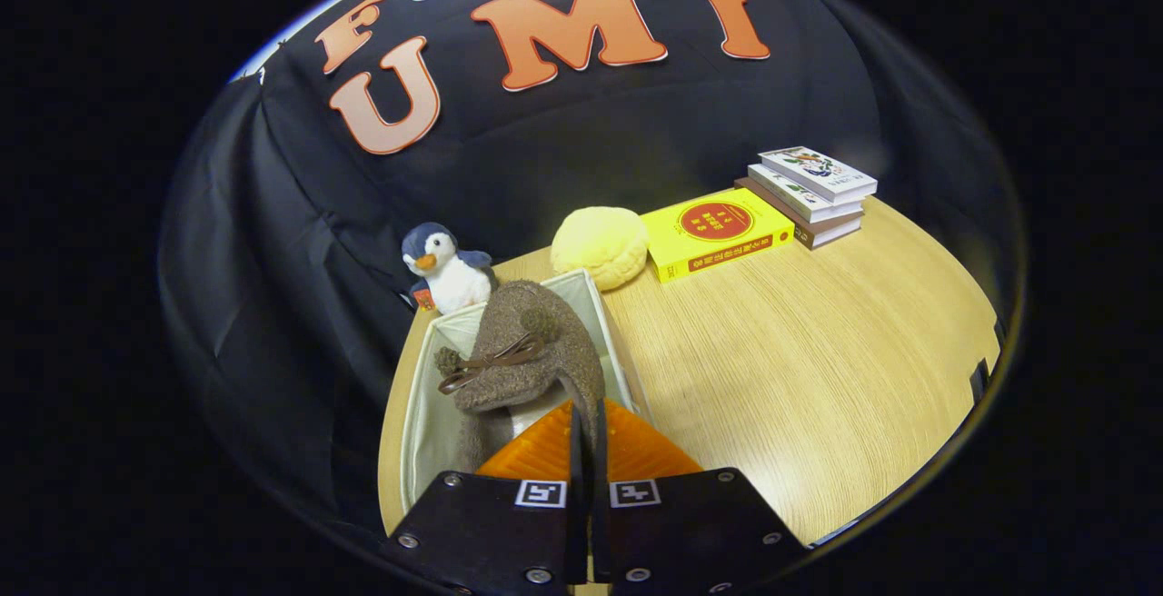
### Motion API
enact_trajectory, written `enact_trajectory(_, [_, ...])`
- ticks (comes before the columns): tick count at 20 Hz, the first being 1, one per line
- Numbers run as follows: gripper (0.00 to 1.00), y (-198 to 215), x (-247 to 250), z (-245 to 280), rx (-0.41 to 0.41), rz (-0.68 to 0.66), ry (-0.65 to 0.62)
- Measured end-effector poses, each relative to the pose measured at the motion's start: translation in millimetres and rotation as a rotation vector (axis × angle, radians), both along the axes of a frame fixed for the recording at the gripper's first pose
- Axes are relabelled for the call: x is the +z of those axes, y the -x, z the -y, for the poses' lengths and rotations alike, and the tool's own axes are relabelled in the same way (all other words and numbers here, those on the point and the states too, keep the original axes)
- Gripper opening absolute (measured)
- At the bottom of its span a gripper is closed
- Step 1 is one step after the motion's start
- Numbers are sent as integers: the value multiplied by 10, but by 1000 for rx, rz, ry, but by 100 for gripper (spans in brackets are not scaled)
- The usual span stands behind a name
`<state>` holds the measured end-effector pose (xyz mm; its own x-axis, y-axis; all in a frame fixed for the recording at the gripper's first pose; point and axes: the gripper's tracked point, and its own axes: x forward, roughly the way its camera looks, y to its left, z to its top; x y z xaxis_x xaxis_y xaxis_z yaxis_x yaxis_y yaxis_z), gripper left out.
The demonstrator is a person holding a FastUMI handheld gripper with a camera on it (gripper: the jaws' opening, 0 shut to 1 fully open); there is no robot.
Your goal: Open the storage box then place both shoes into the box .Put the left shoe in first, then the right shoe, with the right side of both shoes facing outward in a uniform manner.
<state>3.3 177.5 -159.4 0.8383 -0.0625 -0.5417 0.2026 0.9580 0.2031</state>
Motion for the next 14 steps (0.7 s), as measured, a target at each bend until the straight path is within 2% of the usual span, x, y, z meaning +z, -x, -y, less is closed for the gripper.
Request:
enact_trajectory(2, [7,-9,119,-46,14,36,-29])
enact_trajectory(5, [19,-13,349,12,18,107,-29])
enact_trajectory(6, [28,0,390,66,16,114,-9])
enact_trajectory(7, [33,23,416,106,15,117,2])
enact_trajectory(10, [55,116,564,275,-3,144,20])
enact_trajectory(11, [57,128,621,365,-13,156,36])
enact_trajectory(14, [74,188,817,660,-37,186,96])
